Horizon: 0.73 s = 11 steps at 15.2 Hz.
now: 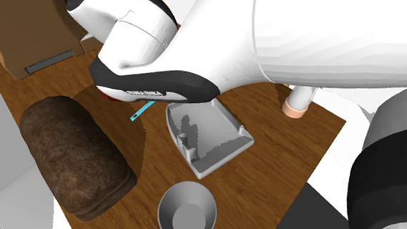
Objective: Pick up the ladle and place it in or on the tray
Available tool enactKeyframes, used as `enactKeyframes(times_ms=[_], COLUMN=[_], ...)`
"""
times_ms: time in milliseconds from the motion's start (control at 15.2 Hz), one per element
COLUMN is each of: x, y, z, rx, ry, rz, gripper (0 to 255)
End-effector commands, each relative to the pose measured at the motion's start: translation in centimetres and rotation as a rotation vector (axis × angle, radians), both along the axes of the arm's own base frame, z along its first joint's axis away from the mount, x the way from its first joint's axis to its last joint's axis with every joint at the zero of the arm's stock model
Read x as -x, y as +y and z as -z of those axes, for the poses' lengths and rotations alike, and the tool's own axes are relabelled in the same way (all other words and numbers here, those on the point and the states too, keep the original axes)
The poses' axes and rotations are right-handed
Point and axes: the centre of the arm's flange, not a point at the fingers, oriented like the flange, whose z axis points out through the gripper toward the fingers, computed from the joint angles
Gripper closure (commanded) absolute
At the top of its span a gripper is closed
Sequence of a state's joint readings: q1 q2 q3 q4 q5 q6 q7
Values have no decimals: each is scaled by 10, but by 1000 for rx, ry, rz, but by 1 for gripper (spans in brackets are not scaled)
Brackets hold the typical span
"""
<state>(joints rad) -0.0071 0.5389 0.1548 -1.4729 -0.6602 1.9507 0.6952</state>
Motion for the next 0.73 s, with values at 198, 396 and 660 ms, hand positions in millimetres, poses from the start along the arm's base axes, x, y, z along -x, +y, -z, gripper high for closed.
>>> enactKeyframes(times_ms=[198,396,660], x=[0,0,0], y=[0,0,0], z=[-27,-43,-64], rx=[0,0,0], ry=[0,0,0], rz=[0,0,0], gripper=[255,255,255])
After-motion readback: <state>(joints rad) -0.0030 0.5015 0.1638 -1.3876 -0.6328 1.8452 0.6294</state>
